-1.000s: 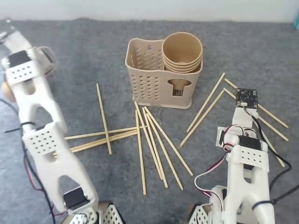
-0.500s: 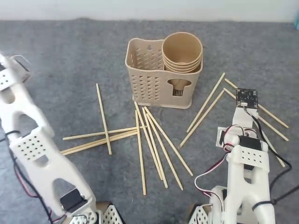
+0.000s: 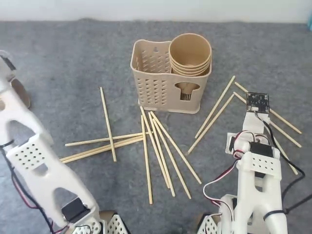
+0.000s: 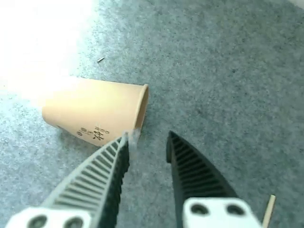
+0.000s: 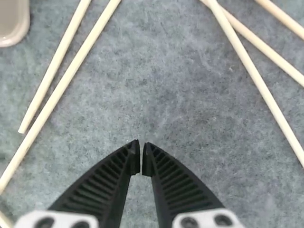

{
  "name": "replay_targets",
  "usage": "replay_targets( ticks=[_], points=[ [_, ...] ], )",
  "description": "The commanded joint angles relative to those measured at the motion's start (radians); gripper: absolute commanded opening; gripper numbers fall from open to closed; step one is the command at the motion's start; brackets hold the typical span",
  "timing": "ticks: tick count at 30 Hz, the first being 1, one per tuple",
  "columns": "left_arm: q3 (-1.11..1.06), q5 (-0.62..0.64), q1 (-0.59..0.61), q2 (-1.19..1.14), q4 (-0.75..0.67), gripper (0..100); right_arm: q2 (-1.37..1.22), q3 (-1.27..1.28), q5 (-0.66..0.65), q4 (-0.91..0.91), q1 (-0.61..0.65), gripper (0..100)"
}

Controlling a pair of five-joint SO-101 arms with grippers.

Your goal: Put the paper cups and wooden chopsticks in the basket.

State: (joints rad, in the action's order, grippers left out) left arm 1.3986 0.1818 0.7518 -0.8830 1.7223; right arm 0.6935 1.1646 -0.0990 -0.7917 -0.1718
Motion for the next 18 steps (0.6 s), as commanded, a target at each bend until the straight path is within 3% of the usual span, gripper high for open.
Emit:
replay_targets(
  ticks=[1, 12, 18],
  points=[
    [0.05, -0.014, 0.029, 0.026, 0.031, 25, 0.035, -0.008, -0.017, 0.016, 0.012, 3.7],
    [0.05, -0.023, 0.037, -0.193, -0.061, 26, 0.033, -0.008, -0.017, 0.015, 0.012, 3.7],
    [0.051, -0.023, 0.086, -0.238, -0.14, 18, 0.03, -0.008, -0.017, 0.016, 0.013, 3.7]
  ],
)
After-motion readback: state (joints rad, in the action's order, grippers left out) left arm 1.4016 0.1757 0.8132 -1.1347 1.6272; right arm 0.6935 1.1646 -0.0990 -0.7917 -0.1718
